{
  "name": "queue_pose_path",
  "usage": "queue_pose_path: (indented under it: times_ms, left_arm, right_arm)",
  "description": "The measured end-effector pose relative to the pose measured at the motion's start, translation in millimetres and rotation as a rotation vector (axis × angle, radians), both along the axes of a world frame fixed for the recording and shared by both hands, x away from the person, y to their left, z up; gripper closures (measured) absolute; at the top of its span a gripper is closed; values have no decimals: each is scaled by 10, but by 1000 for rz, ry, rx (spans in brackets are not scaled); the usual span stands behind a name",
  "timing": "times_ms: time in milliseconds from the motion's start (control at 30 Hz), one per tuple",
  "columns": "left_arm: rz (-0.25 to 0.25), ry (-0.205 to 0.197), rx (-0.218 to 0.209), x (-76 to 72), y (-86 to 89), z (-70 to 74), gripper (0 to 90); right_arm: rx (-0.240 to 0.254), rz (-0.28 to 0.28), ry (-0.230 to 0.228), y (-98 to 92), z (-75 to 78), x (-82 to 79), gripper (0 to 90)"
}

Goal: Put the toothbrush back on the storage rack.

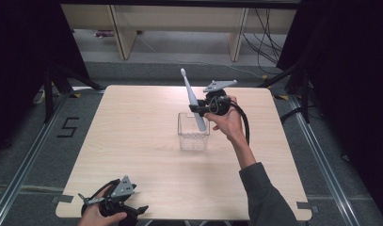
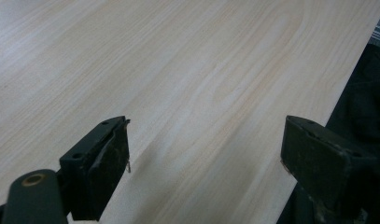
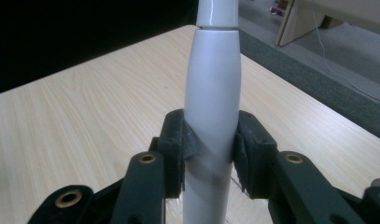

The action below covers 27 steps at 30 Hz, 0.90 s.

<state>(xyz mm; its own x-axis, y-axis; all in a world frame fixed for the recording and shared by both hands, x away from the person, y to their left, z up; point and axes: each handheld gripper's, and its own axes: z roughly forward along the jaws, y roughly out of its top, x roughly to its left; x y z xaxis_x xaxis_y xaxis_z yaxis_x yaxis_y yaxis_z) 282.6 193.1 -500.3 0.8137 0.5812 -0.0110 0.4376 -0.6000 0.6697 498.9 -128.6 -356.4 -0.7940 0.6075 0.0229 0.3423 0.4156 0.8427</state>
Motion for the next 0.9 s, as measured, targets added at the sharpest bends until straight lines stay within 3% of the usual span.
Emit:
queue_pose_path:
  times_ms: [33,233,467,600,833,900]
  left_arm:
    - [0,0,0,0,0,0,148]
    - [-2,-3,4,2,6,4,148]
    - [-1,0,0,1,6,3,148]
    - [2,-1,1,1,1,-1,148]
    - [1,-2,1,0,4,1,148]
    - [1,-2,5,1,6,1,148]
  right_arm:
    - [-7,-12,20,8,-5,-14,667]
    - [-38,7,-8,46,-54,14,667]
    - [-65,2,25,83,-184,18,667]
    - [-84,-1,15,87,-223,10,667]
    - [-81,-5,34,113,-318,20,667]
    - [-90,-7,58,125,-349,22,667]
